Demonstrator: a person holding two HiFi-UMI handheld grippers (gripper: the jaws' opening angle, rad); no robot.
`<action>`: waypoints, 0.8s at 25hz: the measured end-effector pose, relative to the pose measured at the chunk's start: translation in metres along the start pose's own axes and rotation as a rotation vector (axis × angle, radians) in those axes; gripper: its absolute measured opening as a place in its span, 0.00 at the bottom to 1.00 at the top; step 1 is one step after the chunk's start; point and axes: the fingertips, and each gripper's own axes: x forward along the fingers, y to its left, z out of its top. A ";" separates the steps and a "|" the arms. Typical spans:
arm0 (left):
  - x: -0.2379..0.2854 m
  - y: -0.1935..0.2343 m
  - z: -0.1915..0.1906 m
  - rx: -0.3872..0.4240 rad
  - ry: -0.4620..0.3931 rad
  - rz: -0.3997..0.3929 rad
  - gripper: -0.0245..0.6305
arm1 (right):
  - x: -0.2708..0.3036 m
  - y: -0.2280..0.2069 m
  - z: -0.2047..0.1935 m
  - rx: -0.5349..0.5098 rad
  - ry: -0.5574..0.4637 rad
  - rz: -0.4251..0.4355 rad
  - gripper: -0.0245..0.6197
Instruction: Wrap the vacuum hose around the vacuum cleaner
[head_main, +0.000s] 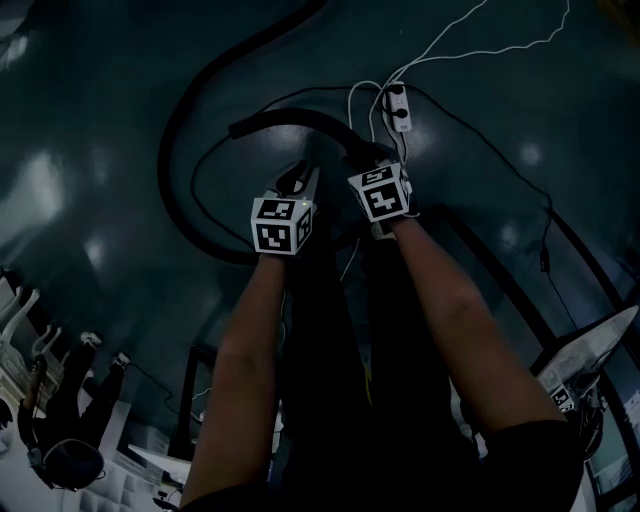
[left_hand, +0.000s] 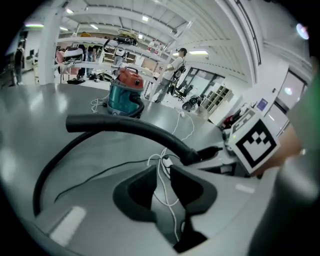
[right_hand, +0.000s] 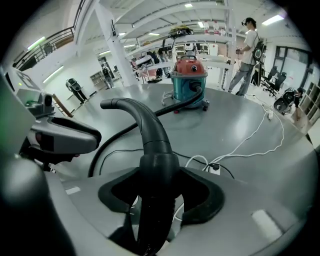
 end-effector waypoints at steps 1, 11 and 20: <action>-0.008 -0.004 0.004 0.000 -0.004 -0.005 0.17 | -0.011 0.003 0.006 0.004 -0.008 -0.002 0.40; -0.094 -0.024 0.044 0.014 -0.055 -0.030 0.17 | -0.091 0.041 0.055 -0.016 -0.043 -0.019 0.40; -0.169 -0.011 0.077 0.039 -0.086 -0.018 0.17 | -0.148 0.091 0.089 -0.052 -0.079 -0.040 0.40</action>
